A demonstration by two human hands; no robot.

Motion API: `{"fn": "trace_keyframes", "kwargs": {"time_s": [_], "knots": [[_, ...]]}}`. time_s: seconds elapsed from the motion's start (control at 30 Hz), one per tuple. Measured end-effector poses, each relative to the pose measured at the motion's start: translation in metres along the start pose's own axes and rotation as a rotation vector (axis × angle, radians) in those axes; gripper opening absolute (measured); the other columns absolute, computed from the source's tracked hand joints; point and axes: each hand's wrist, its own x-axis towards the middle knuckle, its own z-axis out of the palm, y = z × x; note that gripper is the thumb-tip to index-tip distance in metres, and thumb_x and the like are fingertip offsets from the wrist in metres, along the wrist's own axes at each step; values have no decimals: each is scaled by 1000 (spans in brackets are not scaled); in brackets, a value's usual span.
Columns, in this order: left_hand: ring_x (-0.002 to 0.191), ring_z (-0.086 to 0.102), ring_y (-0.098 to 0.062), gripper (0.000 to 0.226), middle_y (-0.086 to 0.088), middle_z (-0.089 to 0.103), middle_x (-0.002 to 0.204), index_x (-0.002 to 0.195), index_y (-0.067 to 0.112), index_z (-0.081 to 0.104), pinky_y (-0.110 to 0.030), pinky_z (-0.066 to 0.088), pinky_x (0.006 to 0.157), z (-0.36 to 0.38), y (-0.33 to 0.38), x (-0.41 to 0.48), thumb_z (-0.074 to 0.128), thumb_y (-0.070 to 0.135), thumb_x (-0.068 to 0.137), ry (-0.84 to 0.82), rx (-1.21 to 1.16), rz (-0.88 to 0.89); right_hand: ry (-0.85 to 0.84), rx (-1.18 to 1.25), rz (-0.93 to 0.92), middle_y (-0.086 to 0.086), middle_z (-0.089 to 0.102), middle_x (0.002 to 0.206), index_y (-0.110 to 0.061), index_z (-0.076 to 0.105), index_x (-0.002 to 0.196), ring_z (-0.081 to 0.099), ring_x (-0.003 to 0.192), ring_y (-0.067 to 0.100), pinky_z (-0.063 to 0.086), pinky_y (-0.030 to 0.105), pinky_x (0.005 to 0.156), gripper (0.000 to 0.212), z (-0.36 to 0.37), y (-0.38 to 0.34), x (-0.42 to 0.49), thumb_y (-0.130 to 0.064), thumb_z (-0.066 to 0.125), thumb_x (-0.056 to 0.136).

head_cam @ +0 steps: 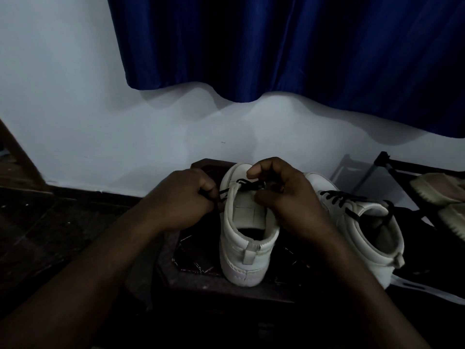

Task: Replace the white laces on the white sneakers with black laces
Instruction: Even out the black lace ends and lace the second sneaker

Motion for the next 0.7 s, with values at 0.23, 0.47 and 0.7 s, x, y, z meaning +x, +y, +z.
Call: {"fn": "trace_keyframes", "kwargs": {"time_s": [0.23, 0.47, 0.7], "knots": [[52, 62, -10, 16, 11, 72, 71, 83, 25, 77, -25, 45, 50, 1, -4, -1, 71, 36, 93, 12, -333, -107, 262, 188, 217, 12, 77, 89, -18, 77, 86, 68, 81, 29, 57, 54, 84, 10, -6, 12, 9, -16, 69, 89], [55, 61, -11, 7, -3, 77, 84, 89, 21, 75, -22, 46, 49, 10, 1, 6, 72, 25, 94, 167, -441, -108, 182, 78, 232, 2, 80, 91, -19, 78, 87, 76, 94, 25, 58, 57, 94, 28, 1, 7, 4, -46, 83, 80], [54, 58, 5, 7, 15, 70, 65, 80, 29, 77, -15, 42, 58, 13, 4, 8, 72, 33, 82, 199, -225, -32, 141, -46, 249, -6, 79, 101, -29, 79, 102, 75, 98, 13, 59, 49, 94, 54, 1, 10, 5, -66, 81, 62]]}}
